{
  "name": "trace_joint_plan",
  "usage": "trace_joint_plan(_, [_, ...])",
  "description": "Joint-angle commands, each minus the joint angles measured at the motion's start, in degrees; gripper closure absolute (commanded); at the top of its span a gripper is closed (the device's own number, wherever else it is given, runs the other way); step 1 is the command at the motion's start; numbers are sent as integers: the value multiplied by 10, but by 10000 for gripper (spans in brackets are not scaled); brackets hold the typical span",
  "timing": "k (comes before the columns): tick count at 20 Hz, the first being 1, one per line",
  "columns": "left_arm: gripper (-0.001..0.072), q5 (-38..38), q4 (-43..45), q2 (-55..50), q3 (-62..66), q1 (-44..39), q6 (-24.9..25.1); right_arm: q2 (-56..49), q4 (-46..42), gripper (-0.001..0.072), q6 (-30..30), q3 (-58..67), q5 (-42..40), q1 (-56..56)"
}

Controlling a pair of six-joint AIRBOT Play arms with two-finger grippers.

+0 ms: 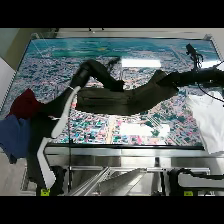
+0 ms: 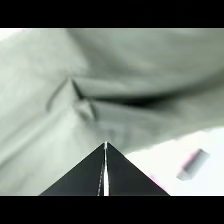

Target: Fold the shirts.

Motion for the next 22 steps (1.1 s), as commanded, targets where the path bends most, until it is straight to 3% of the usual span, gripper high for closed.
trace_joint_plan(1, [688, 91, -50, 148, 2, 97, 33, 7, 5, 687, 40, 8, -21, 27])
trace_joint_plan(3, [688, 97, -68, 265, 2, 169, 43, 11, 65, 687, 42, 8, -46, 83])
trace_joint_plan(5, [688, 92, -67, 367, -7, 240, 58, 10, 98, 687, 42, 8, -130, 175])
trace_joint_plan(9, [688, 69, -67, 516, -89, 363, 58, -64, 128, 686, 34, 8, -472, 393])
trace_joint_plan(10, [688, 69, -67, 541, -115, 384, 58, -101, 165, 687, -2, 8, -571, 448])
trace_joint_plan(11, [688, 67, -67, 563, -143, 397, 58, -140, 219, 648, -40, 10, -652, 497])
trace_joint_plan(12, [688, 59, -67, 581, -170, 405, 58, -179, 273, 327, -79, 19, -689, 535])
trace_joint_plan(13, [688, 48, -67, 597, -198, 409, 58, -203, 311, 65, -102, 33, -665, 552])
trace_joint_plan(16, [688, 36, -66, 632, -267, 410, 76, -169, 289, 75, -172, 47, -557, 526])
trace_joint_plan(17, [688, 32, -67, 638, -287, 410, 82, -138, 247, 101, -150, 47, -503, 494])
trace_joint_plan(18, [688, 29, -66, 639, -302, 410, 88, -108, 205, 223, -133, 47, -455, 460])
trace_joint_plan(19, [688, 24, -67, 639, -315, 410, 92, -80, 153, 284, -109, 47, -413, 425])
trace_joint_plan(22, [688, 13, -67, 639, -348, 410, 97, -16, -43, 272, 47, 45, -278, 321])
